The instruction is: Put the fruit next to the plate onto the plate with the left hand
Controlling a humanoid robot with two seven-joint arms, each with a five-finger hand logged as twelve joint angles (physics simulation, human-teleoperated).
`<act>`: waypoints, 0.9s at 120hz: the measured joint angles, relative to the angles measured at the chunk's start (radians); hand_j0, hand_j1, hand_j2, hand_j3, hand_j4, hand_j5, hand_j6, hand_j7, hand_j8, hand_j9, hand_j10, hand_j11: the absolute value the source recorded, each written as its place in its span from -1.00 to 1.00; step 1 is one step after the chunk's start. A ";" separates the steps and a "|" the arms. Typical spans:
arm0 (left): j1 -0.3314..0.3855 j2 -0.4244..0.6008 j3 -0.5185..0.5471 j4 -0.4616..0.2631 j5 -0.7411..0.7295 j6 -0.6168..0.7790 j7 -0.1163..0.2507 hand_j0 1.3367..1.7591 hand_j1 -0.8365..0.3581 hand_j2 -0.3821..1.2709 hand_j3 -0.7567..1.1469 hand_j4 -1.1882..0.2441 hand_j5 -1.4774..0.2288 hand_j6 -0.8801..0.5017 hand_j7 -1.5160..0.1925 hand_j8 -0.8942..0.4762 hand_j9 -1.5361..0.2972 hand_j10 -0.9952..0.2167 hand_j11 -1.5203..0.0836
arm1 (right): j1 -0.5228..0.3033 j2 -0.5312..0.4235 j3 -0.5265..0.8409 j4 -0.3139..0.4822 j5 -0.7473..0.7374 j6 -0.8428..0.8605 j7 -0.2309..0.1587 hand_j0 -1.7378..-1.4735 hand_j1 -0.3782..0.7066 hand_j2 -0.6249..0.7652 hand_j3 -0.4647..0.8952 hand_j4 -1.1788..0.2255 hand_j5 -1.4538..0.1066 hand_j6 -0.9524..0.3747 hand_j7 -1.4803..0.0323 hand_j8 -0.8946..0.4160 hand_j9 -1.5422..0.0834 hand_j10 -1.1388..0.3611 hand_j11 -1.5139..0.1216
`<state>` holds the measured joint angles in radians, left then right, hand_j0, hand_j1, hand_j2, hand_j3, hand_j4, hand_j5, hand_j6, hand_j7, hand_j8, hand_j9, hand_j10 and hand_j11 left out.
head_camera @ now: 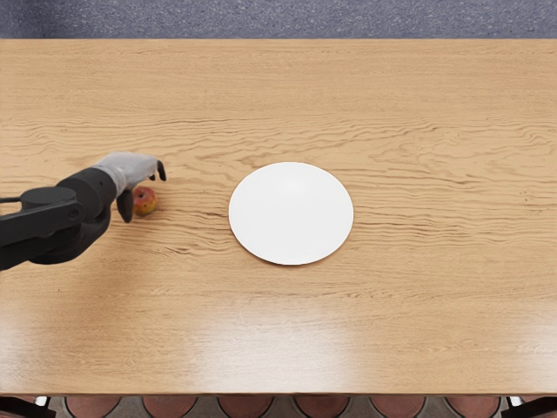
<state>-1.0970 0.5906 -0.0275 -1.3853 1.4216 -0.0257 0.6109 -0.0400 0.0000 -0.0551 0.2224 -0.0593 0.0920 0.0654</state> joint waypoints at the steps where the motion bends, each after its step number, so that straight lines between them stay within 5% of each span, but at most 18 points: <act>1: 0.000 0.000 0.000 0.000 0.000 0.000 0.000 0.52 0.28 -0.45 -0.20 0.16 0.19 -0.25 0.24 -0.22 0.17 0.05 0.32 | 0.000 0.000 0.000 0.000 0.000 0.000 0.000 -0.40 -0.91 -0.11 -0.32 0.66 0.84 0.41 0.93 0.34 0.87 0.50 0.83; 108: 0.016 -0.027 0.000 0.006 -0.003 0.007 0.000 0.52 0.10 -0.43 -0.20 0.04 0.06 -0.37 0.10 -0.34 0.05 -0.09 0.18 | 0.000 0.000 0.001 0.000 -0.001 0.000 0.000 -0.40 -0.91 -0.11 -0.32 0.66 0.84 0.41 0.93 0.34 0.87 0.50 0.83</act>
<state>-1.0814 0.5634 -0.0274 -1.3797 1.4185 -0.0183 0.6109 -0.0399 0.0000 -0.0540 0.2224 -0.0598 0.0920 0.0655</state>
